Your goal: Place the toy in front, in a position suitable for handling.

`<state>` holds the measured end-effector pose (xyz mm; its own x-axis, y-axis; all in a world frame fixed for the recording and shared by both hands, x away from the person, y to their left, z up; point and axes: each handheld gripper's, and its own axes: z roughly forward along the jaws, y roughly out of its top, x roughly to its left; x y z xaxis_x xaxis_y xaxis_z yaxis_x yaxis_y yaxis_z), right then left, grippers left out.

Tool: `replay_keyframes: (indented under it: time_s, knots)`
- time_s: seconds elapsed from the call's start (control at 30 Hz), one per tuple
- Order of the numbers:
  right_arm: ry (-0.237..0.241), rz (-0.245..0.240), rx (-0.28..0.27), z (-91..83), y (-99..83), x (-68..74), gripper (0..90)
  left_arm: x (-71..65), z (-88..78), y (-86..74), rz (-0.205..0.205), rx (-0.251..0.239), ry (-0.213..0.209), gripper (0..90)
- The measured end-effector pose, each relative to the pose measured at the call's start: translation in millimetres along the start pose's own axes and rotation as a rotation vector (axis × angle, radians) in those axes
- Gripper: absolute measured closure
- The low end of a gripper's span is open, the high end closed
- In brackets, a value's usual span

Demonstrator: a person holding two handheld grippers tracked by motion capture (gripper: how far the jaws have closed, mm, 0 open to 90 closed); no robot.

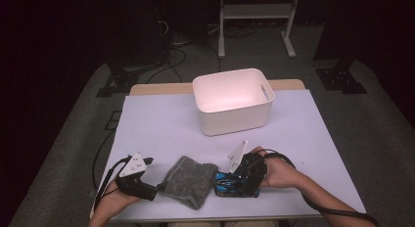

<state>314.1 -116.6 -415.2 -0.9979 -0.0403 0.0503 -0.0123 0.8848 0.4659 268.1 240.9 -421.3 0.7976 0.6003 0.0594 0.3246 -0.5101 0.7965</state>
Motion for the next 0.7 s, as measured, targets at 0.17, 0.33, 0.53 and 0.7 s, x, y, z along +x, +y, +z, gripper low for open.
replay_keyframes:
  time_s: [0.17, 0.33, 0.53, 0.7]
  knots:
    - [-0.001, 0.008, -0.013, 7.6, -3.1, 1.2, 27.4, -0.7, -0.8, 4.0, 0.015, 0.0, -0.003, 3.7]
    - [-0.019, 0.019, -0.04, 8.8, -6.0, 4.1, 27.1, -4.8, 1.2, 13.6, 0.04, -0.014, -0.022, 3.7]
    - [-0.045, 0.031, -0.063, 6.7, -10.3, 8.6, 25.9, -10.5, 9.2, 28.2, 0.089, -0.011, -0.072, 3.8]
    - [-0.036, 0.054, -0.09, 0.9, -16.6, 9.4, 23.4, -14.6, 16.9, 41.1, 0.124, -0.01, -0.113, 4.9]
